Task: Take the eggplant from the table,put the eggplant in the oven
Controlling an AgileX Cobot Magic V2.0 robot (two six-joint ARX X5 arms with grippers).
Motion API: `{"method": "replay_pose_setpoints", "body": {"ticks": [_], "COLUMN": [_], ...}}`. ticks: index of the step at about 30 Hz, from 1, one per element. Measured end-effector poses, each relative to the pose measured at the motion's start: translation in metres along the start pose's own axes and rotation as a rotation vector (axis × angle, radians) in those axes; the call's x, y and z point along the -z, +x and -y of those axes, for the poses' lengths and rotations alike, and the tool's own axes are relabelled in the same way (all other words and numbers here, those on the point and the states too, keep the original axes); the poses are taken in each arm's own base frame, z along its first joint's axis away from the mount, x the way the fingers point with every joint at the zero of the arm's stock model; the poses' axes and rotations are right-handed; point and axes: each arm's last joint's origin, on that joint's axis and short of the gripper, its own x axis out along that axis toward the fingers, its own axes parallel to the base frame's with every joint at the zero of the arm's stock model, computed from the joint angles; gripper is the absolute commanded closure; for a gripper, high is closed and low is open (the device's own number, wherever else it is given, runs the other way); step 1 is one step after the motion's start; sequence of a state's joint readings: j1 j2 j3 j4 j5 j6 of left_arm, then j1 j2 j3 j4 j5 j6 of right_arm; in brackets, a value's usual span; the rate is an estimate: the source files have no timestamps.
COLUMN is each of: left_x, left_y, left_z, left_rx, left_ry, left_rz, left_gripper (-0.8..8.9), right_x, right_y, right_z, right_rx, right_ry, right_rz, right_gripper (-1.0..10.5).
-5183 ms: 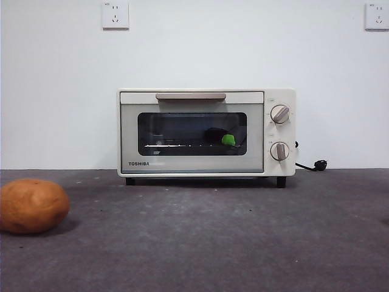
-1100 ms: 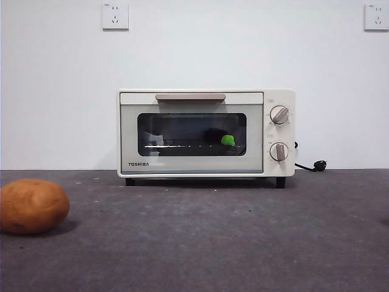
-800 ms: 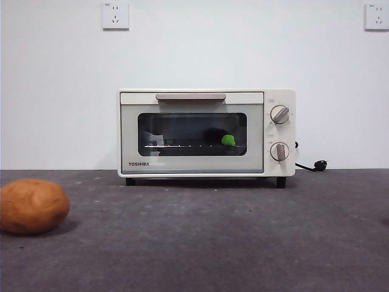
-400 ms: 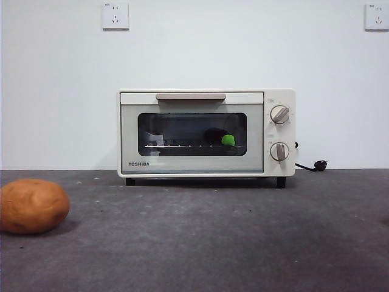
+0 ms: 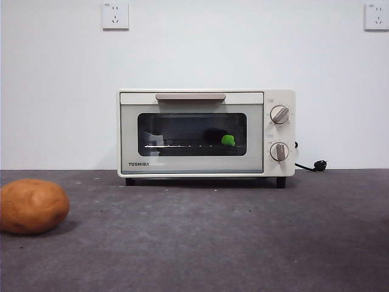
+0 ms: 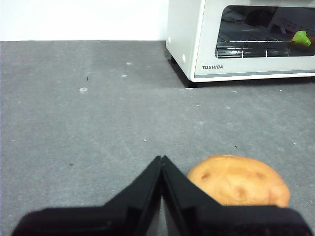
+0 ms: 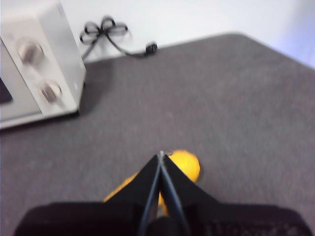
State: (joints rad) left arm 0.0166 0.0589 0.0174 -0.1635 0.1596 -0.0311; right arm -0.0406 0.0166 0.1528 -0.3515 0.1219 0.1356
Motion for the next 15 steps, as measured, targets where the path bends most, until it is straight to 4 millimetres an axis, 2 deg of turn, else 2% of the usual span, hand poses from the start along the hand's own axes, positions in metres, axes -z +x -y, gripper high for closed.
{"method": "replay_pose_setpoints", "body": {"ticks": [7,15], "left_x": [0.0,0.0], "left_y": [0.0,0.0], "left_z": [0.0,0.0], "left_rx": [0.0,0.0], "left_ry": [0.0,0.0], "left_rz": [0.0,0.0], "left_gripper": [8.17,8.18], "right_x": [0.023,0.022], "right_y": [0.01,0.013], "right_z": [0.002,0.001], "right_rx": [0.01,-0.002], "right_ry": [-0.009,-0.006], "right_rz": [-0.07,0.013], "right_gripper": [9.5,9.5]}}
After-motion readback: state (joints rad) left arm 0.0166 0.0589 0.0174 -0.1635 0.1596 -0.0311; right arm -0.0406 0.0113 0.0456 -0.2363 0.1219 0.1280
